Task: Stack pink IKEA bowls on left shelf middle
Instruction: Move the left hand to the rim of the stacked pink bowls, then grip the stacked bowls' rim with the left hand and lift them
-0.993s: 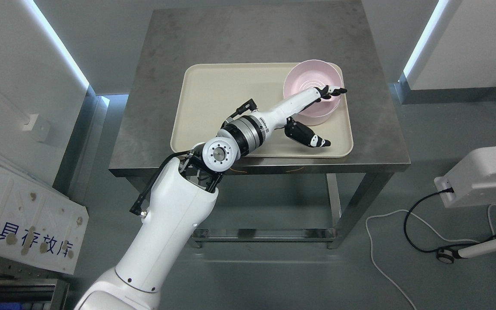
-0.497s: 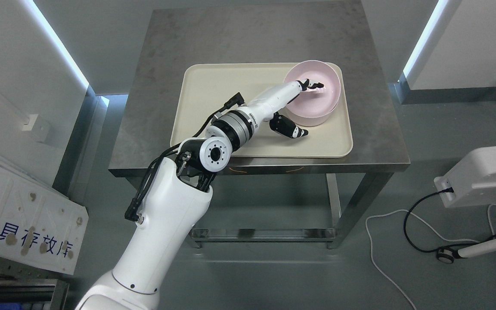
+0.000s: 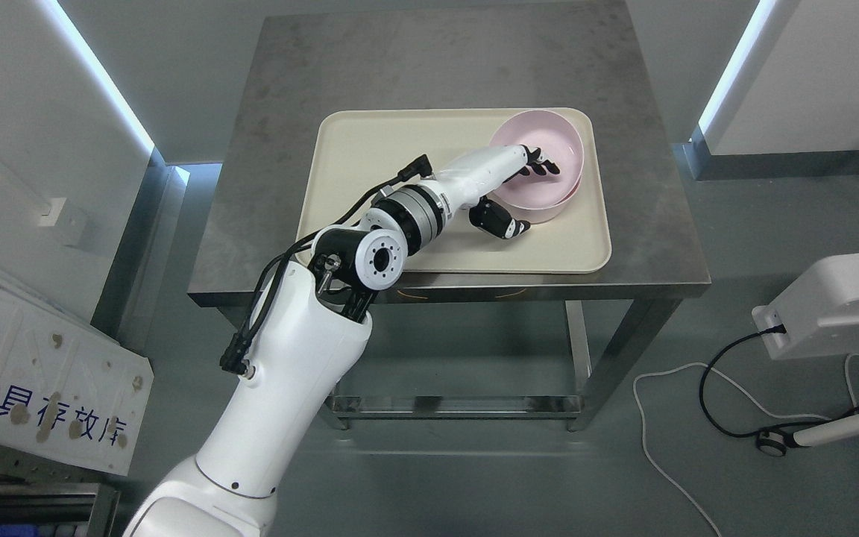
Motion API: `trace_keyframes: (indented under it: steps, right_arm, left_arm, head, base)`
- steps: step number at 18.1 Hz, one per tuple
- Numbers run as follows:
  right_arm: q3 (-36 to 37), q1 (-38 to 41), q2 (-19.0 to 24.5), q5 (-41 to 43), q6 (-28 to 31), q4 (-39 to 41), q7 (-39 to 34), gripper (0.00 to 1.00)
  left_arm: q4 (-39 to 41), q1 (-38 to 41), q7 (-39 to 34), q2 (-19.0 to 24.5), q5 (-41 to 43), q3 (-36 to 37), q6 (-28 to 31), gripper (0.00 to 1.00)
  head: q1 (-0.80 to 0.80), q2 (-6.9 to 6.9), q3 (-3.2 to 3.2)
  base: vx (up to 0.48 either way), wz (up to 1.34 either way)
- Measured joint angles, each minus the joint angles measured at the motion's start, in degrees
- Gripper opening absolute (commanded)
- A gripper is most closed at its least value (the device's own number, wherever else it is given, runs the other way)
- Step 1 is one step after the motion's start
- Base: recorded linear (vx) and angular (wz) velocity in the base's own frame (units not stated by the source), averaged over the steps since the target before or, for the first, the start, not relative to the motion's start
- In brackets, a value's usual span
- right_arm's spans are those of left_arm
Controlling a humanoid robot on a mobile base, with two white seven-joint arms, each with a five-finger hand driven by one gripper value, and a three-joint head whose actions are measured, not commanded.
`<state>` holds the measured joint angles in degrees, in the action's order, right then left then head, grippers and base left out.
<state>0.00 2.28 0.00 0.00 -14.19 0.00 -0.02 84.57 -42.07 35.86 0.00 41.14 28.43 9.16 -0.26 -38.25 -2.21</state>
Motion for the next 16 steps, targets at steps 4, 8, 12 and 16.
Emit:
trace_keyframes:
  steps: [4,8,12,16]
  right_arm:
    - [0.0,0.0,0.0,0.0,0.0,0.0,0.0,1.0]
    - [0.0,0.0,0.0,0.0,0.0,0.0,0.0,1.0]
    - [0.0,0.0,0.0,0.0,0.0,0.0,0.0,1.0]
    - [0.0,0.0,0.0,0.0,0.0,0.0,0.0,1.0]
  left_arm:
    - [-0.55,0.12,-0.25,0.0,0.5,0.45,-4.99,0.3]
    - [-0.98,1.48,-0.66,0.0,0.8,0.45,-8.04,0.19]
    - [-1.28,2.71,-0.87,-0.02,0.9,-0.67,-11.54,0.01]
    - [-1.71,3.35,-0.28,-0.02,0.75,-4.18,-16.68,0.01]
  head:
    - [0.0,0.0,0.0]
    - [0.0,0.0,0.0]
    - [0.0,0.0,0.0]
    - [0.0,0.0,0.0]
  base:
    - [0.0,0.0]
    - [0.0,0.0]
    - [0.0,0.0]
    - [0.0,0.0]
